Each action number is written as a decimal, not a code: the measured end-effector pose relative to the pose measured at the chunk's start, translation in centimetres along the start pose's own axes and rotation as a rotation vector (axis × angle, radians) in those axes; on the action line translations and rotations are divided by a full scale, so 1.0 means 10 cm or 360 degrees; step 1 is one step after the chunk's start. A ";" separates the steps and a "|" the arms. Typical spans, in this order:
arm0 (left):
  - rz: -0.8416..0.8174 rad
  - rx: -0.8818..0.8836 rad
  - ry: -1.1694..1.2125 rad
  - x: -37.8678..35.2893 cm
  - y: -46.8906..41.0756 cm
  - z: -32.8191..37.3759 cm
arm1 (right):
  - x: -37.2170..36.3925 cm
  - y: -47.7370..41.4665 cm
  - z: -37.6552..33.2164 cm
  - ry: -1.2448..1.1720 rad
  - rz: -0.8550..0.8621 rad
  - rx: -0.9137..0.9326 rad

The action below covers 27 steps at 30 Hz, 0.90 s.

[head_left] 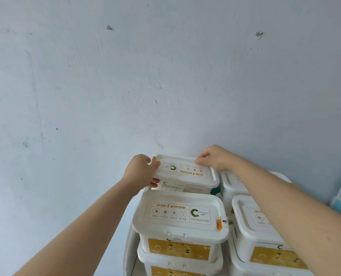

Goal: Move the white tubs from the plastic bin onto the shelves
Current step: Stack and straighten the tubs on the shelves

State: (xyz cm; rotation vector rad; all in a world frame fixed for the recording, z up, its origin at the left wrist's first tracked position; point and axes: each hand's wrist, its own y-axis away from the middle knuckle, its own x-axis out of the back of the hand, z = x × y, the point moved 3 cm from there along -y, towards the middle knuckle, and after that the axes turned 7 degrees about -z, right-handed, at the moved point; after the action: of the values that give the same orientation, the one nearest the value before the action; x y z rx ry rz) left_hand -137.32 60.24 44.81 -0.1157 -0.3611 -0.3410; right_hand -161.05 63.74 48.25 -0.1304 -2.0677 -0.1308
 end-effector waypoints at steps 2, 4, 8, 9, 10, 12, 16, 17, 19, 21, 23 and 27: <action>0.0096 -0.0034 0.0133 0.10 0.00 0.08 | 0.08 0.02 -0.08 -0.0051 0.0052 0.0051; 0.0201 -0.0081 0.0250 0.19 0.00 0.16 | 0.19 0.06 -0.20 -0.0061 0.0125 0.0124; 0.0317 -0.0186 0.0493 0.21 0.12 0.34 | 0.35 0.20 -0.40 -0.0126 0.0346 0.0241; 0.0329 -0.0179 0.0585 0.18 0.18 0.37 | 0.37 0.24 -0.43 -0.0145 0.0418 0.0251; 0.0311 -0.0161 0.0683 0.13 0.23 0.37 | 0.38 0.29 -0.45 -0.0157 0.0494 0.0248; 0.0189 -0.0065 0.0814 -0.02 0.33 0.37 | 0.36 0.38 -0.46 -0.0161 0.0638 0.0200; -0.0034 -0.0049 0.0645 -0.32 0.47 0.47 | 0.26 0.53 -0.46 -0.0280 0.0760 0.0075; -0.0049 -0.0080 0.0677 -0.35 0.49 0.52 | 0.25 0.56 -0.47 -0.0298 0.0773 0.0073; -0.0097 -0.0106 0.0815 -0.37 0.49 0.59 | 0.26 0.64 -0.49 -0.0379 0.0766 0.0111; -0.0162 -0.0133 0.0889 -0.32 0.47 0.61 | 0.33 0.72 -0.49 -0.0544 0.0685 0.0171; -0.0236 -0.0168 0.0859 -0.27 0.45 0.61 | 0.41 0.76 -0.49 -0.0653 0.0562 0.0197; -0.0417 -0.0240 0.0742 -0.17 0.46 0.61 | 0.51 0.69 -0.45 -0.0911 0.0395 0.0158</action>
State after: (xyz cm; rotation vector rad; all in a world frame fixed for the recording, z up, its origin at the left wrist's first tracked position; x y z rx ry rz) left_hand -139.24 66.10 49.62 -0.1324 0.1144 -0.6394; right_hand -158.59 70.04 55.17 -0.3987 -2.5984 0.1837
